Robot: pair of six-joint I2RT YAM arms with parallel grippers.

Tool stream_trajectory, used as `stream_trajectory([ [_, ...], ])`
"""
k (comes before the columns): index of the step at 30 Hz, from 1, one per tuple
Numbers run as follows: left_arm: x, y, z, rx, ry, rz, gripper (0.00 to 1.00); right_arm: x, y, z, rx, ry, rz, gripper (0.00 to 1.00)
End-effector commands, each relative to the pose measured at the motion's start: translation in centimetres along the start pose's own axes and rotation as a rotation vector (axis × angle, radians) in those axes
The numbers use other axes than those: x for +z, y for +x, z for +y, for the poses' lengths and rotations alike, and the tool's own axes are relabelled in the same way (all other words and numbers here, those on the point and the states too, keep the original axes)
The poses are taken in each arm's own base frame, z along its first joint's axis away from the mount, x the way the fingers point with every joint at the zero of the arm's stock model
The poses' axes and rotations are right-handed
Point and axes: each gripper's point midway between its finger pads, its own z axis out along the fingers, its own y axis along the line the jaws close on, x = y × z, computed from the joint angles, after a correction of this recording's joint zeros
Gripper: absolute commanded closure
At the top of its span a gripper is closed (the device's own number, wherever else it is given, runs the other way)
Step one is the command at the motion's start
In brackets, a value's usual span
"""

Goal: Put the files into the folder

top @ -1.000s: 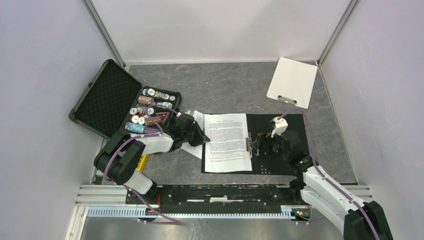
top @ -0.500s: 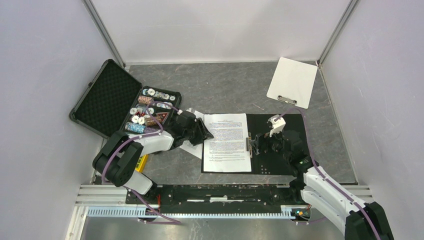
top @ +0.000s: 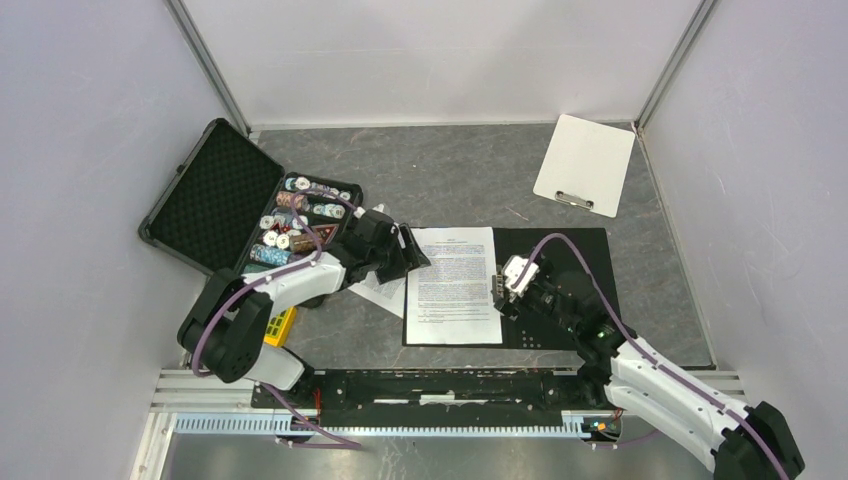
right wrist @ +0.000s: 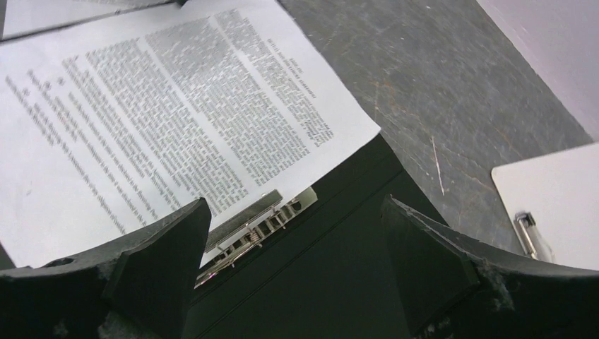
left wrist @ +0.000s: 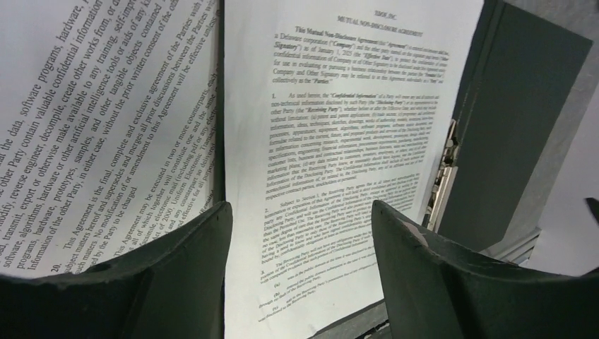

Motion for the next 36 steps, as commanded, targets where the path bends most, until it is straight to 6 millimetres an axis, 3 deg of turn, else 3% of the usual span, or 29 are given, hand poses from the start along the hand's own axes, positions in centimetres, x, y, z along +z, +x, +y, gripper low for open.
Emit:
stream_trajectory([
  [1, -1.6, -1.9, -2.0, 0.075, 0.042, -0.051, 0.21, 0.0, 0.2, 0.5, -0.206, -0.037, 0.037, 0.02],
  [10, -0.1, -0.7, -5.5, 0.119, 0.199, 0.057, 0.4, -0.4, 2.8, 2.2, -0.401, -0.136, 0.116, 0.02],
  [14, 0.6, -0.2, -5.3, 0.138, 0.197, 0.08, 0.42, -0.7, 2.4, 2.4, -0.436, -0.152, 0.096, 0.02],
  [22, 2.1, 0.6, -5.0, 0.144, 0.215, 0.118, 0.42, -1.1, 4.8, 2.8, -0.516, -0.165, 0.152, 0.02],
  [29, 2.5, 0.9, -4.4, 0.148, 0.201, 0.121, 0.42, -1.2, 5.3, 1.5, -0.556, -0.1, 0.18, 0.02],
  [36, 3.5, 1.7, -3.7, 0.138, 0.193, 0.143, 0.42, -0.6, 4.8, 2.8, -0.587, -0.156, 0.112, 0.02],
])
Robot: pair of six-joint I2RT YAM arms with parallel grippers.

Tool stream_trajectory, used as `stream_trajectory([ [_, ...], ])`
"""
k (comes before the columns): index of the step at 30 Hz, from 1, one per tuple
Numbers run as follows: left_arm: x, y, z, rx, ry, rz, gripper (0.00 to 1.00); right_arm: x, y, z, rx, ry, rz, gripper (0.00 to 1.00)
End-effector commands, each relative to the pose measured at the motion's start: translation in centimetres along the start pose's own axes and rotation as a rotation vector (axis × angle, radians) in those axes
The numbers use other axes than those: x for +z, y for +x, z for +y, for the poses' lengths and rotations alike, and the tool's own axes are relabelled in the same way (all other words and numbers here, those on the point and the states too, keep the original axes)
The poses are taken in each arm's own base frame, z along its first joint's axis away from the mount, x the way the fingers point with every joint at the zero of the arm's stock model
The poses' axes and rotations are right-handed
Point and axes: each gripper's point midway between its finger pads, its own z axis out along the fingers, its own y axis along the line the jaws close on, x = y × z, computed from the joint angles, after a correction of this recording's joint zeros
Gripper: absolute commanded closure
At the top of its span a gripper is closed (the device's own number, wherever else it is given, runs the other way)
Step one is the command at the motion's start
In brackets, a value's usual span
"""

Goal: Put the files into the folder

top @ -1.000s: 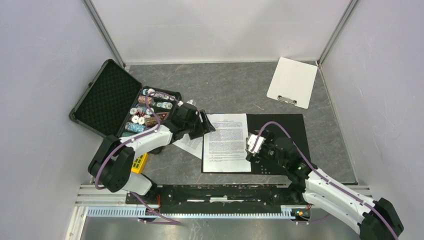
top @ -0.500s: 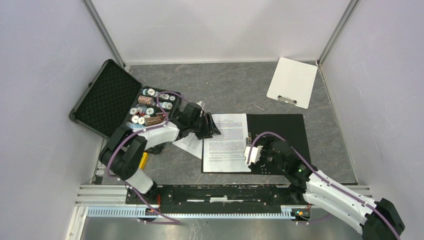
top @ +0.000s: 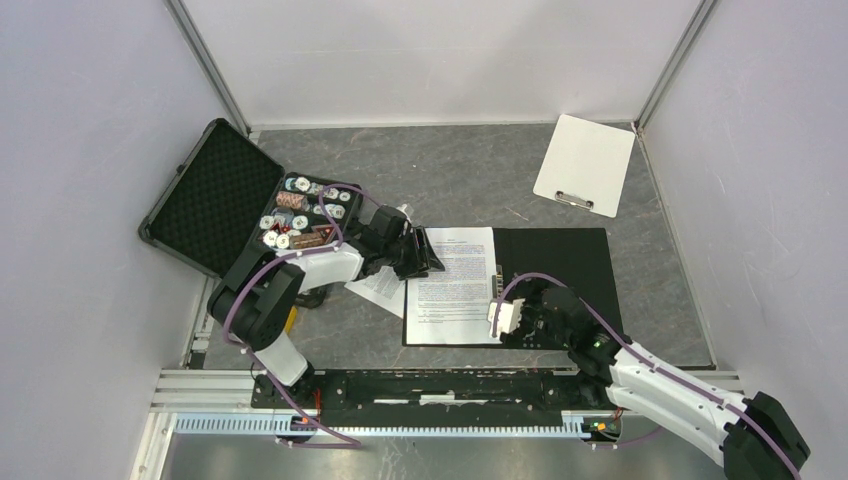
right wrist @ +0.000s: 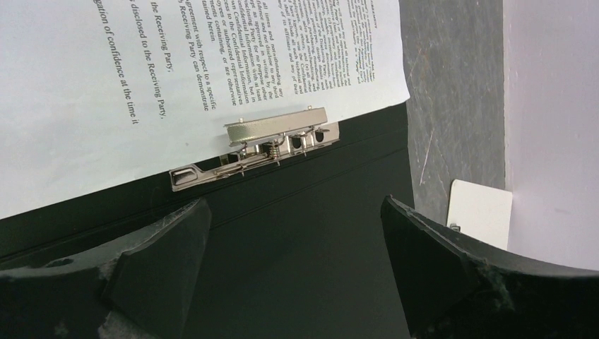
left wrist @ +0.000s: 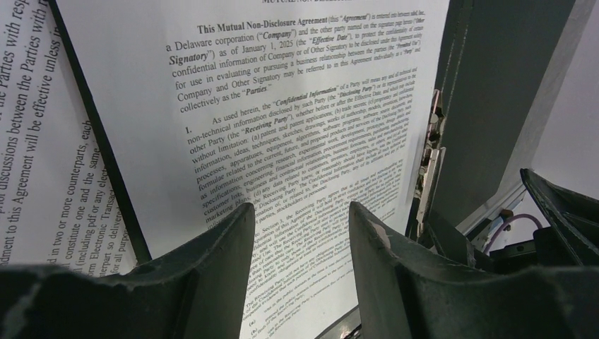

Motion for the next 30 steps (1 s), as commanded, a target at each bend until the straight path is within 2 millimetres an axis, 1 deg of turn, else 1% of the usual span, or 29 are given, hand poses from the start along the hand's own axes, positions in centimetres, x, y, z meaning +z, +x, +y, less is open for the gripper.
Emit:
stream_trajectory([
  [1, 0.8, -0.2, -0.4, 0.059, 0.036, 0.0, 0.42, 0.4, -1.3, -0.6, -0.048, 0.022, -0.063, 0.02],
  [8, 1.0, 0.1, 0.1, 0.054, 0.024, 0.002, 0.42, 0.9, -1.4, 1.4, -0.081, -0.066, -0.079, 0.02],
  [11, 1.2, 0.3, 0.4, 0.053, 0.018, 0.007, 0.42, 0.8, -1.3, 1.6, -0.094, -0.067, -0.074, 0.02],
  [14, 1.3, 0.5, 0.6, 0.051, 0.013, 0.012, 0.41, 0.9, -1.9, 1.6, -0.117, -0.044, -0.104, 0.02],
  [17, 1.4, 0.6, 0.8, 0.047, 0.012, 0.013, 0.42, 1.0, -2.7, 1.3, -0.128, 0.004, -0.143, 0.02],
  [21, 1.4, 0.7, 0.9, 0.047, 0.01, 0.016, 0.41, 1.0, -2.8, 0.6, -0.128, 0.056, -0.146, 0.02],
  [23, 1.4, 0.6, 0.8, 0.047, 0.011, 0.015, 0.41, 0.8, -2.3, -0.4, -0.135, 0.097, -0.108, 0.02],
  [29, 1.7, 0.8, 1.1, 0.038, 0.011, 0.015, 0.41, 0.4, -3.2, -3.2, -0.175, 0.182, -0.094, 0.02],
  [30, 1.7, 0.8, 1.1, 0.037, 0.012, 0.018, 0.41, 0.5, -3.3, -3.4, -0.185, 0.182, -0.091, 0.02],
])
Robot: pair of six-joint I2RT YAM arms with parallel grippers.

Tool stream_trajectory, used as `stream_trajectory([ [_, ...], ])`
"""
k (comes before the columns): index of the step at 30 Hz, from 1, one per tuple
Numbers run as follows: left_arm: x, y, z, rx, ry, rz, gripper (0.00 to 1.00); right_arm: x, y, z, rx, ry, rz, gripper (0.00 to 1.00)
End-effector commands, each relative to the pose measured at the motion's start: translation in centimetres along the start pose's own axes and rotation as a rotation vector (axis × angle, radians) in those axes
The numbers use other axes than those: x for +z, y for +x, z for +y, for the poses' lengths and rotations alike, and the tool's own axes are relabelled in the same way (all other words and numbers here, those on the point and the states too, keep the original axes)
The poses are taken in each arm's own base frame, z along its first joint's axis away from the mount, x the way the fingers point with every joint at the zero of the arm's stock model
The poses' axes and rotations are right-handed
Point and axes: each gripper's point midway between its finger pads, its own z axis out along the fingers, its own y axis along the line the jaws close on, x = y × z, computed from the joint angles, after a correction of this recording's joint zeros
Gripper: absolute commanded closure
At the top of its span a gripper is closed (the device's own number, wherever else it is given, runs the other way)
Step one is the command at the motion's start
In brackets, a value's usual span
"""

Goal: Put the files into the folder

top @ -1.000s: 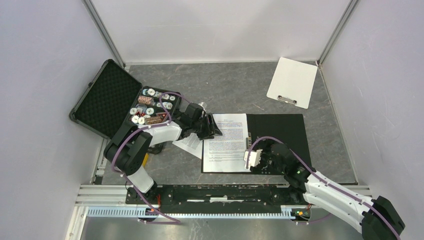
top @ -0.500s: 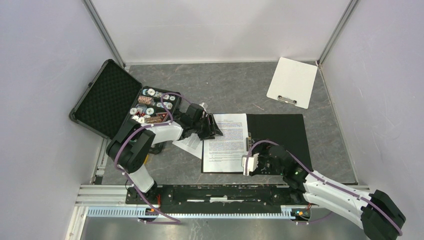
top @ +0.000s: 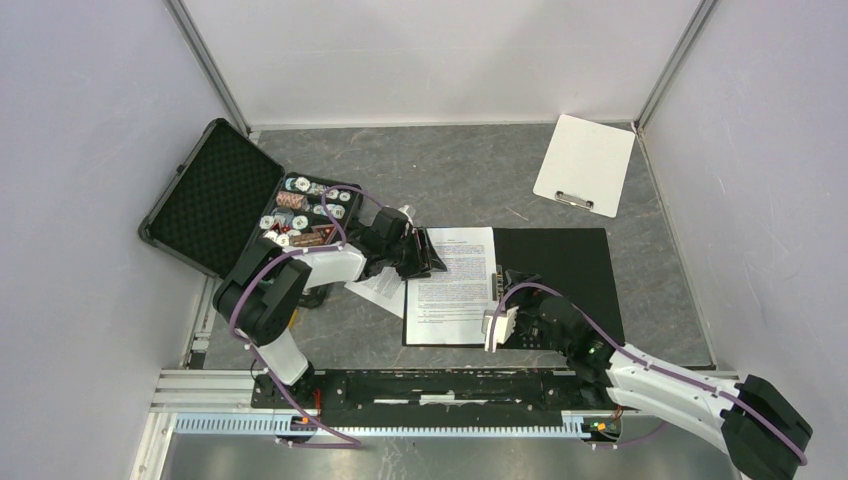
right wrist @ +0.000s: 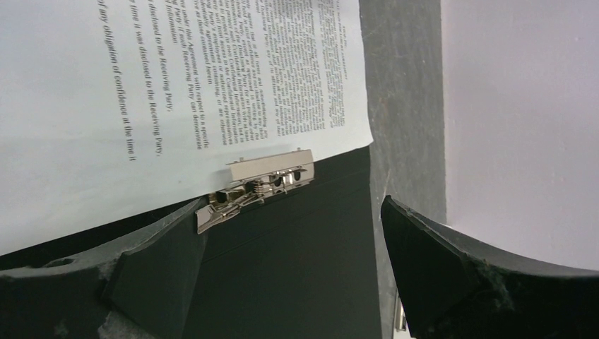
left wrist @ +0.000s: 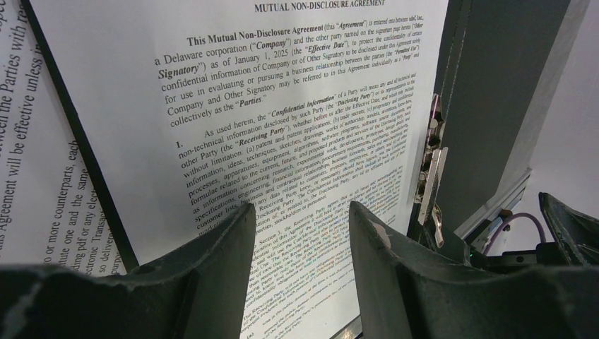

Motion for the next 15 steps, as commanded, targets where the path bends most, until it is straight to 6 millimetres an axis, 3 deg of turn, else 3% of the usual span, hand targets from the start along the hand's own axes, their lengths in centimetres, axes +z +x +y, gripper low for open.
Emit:
stream_trajectory([
  [1, 0.7, 0.7, 0.8, 0.033, -0.002, 0.018, 0.41, 0.1, -1.0, -3.4, -0.05, 0.098, 0.0, 0.02],
  [9, 0.6, 0.9, 1.0, 0.029, -0.004, 0.017, 0.4, 1.3, -2.5, -4.8, -0.097, 0.072, -0.026, 0.02],
  [15, 0.6, 1.2, 1.1, 0.022, 0.005, 0.013, 0.4, 2.7, -2.0, -5.7, -0.073, 0.026, -0.032, 0.03],
])
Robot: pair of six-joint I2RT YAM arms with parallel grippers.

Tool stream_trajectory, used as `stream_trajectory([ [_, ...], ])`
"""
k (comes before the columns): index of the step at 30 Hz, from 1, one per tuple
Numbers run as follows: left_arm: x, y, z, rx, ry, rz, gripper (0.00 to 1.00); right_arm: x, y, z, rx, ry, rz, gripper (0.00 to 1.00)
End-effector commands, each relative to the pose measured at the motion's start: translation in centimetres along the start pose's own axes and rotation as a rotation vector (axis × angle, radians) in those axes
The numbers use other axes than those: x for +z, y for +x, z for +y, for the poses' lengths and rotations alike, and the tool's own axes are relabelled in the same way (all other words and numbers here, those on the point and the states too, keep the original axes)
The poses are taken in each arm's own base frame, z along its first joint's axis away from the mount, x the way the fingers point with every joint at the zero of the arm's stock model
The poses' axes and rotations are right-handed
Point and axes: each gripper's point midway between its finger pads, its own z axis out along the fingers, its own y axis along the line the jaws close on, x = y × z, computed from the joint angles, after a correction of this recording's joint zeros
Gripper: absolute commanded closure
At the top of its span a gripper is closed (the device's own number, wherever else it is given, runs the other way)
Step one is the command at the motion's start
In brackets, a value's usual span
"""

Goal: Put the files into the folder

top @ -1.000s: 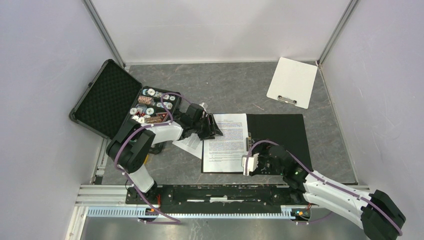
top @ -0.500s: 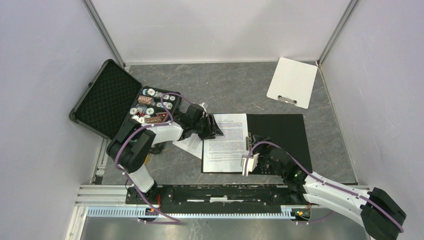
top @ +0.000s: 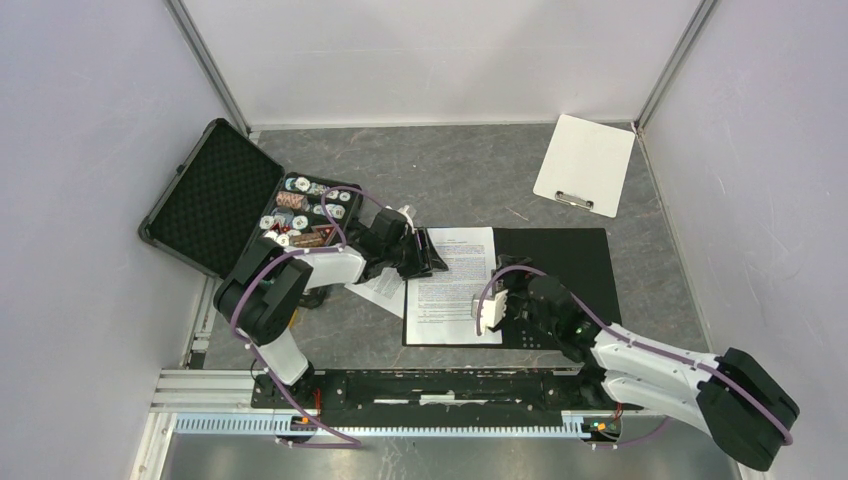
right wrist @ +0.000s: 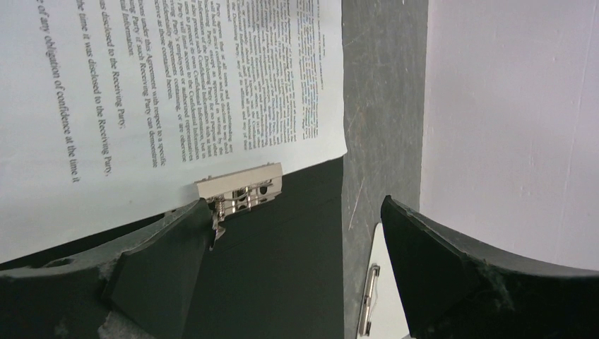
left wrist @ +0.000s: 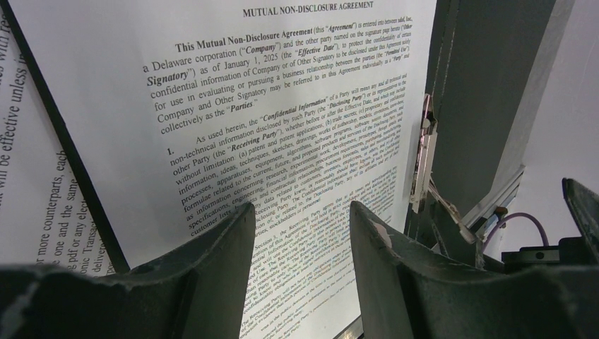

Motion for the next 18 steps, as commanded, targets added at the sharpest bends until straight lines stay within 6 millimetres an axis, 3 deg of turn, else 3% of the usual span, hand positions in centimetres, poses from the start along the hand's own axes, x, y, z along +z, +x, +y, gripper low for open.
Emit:
stream_trajectory([
  [1, 0.3, 1.2, 1.5, 0.013, -0.031, 0.021, 0.4, 0.9, -1.6, -3.3, 0.003, 0.042, -0.085, 0.03],
  [11, 0.4, 1.5, 1.8, 0.01, -0.04, 0.028, 0.4, 1.6, -1.6, -4.8, 0.066, 0.028, -0.103, 0.05],
  [18, 0.4, 1.0, 0.8, 0.017, -0.011, 0.025, 0.4, -0.5, -5.0, -10.4, 0.5, 0.22, -0.238, 0.09],
])
